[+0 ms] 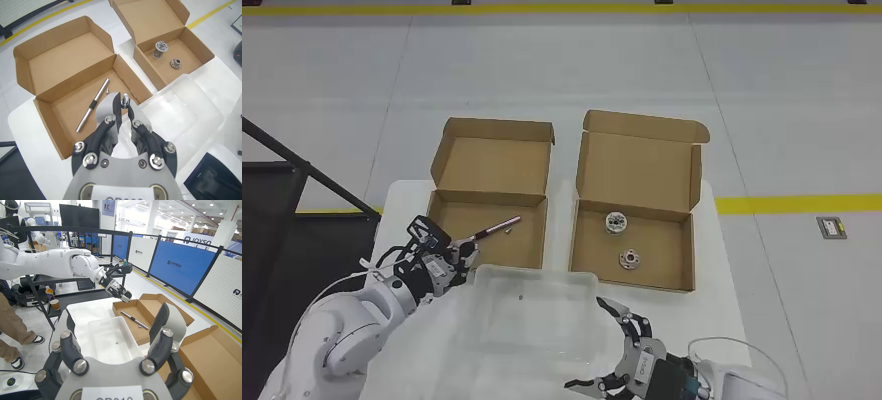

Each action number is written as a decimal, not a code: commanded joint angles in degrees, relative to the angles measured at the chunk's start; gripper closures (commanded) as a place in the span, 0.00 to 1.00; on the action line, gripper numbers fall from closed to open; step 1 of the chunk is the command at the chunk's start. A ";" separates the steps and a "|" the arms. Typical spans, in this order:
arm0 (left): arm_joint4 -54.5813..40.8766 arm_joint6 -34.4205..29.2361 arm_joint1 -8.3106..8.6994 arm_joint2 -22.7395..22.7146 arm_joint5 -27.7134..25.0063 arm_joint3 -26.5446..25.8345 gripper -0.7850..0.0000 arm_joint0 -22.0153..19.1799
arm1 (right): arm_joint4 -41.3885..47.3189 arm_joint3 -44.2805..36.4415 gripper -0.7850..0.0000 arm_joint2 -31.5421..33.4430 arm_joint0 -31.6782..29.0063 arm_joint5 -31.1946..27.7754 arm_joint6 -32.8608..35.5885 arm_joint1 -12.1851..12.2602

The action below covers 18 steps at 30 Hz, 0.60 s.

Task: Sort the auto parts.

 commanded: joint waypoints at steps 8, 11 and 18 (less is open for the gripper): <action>1.42 -0.15 -0.05 0.59 1.06 0.38 1.00 0.37 | 0.00 0.00 0.00 0.00 0.00 0.00 0.00 0.00; -1.64 -1.70 -0.41 3.86 0.03 4.53 1.00 -1.47 | 0.00 0.00 0.00 0.00 0.00 0.00 0.00 0.00; 0.61 -4.66 -2.26 14.56 1.38 22.00 1.00 -17.37 | 0.00 0.00 0.00 0.00 0.00 0.00 0.00 0.00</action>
